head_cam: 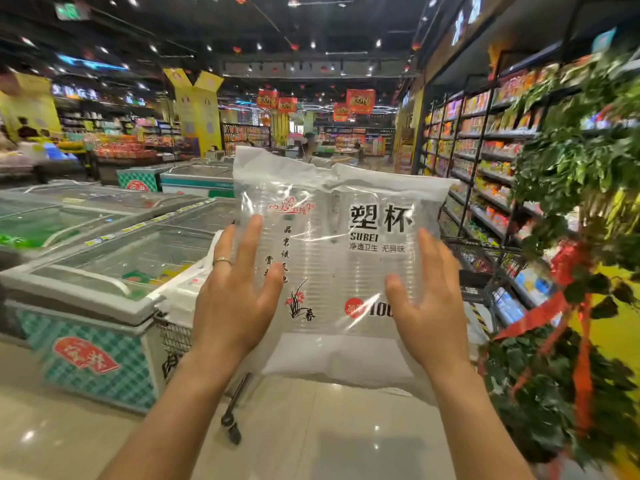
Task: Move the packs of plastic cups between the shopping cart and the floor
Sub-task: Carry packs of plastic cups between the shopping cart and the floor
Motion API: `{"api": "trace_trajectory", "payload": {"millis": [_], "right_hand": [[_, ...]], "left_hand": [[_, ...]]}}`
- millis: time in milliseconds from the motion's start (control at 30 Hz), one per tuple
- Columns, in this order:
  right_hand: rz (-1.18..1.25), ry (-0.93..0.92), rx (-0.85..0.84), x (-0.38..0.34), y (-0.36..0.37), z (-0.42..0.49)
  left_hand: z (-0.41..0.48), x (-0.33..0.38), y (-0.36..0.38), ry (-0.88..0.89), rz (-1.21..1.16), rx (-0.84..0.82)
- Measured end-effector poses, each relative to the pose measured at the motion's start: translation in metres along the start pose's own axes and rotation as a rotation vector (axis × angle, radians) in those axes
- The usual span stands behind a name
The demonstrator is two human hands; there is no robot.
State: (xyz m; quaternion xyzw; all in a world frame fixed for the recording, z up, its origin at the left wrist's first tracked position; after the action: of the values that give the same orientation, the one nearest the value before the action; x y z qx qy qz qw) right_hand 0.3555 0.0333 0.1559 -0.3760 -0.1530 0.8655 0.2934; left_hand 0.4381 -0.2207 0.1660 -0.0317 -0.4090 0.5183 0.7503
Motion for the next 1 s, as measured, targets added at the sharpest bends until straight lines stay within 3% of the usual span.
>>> {"api": "trace_trajectory", "payload": {"millis": [533, 1000], "right_hand": [[-0.041, -0.028, -0.115, 0.105, 0.129, 0.178], [-0.043, -0.057, -0.095, 0.13, 0.329, 0.348]], "left_hand": [[0.154, -0.068, 0.163, -0.031, -0.008, 0.027], [0.343, -0.222, 0.262, -0.099, -0.002, 0.061]]}}
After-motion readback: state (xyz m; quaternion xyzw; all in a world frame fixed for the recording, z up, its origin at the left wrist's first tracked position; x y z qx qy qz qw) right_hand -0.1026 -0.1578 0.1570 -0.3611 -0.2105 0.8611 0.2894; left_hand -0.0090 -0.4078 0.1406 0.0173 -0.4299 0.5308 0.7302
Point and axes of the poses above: each hand's wrist, its own z-axis towards the middle knuckle, its own y-axis out of the palm, x = y × z, the point moved 10 cm from there along z, towards the middle knuckle, and after that the axes turned 8 degrees about -z, right-handed, at the moved point
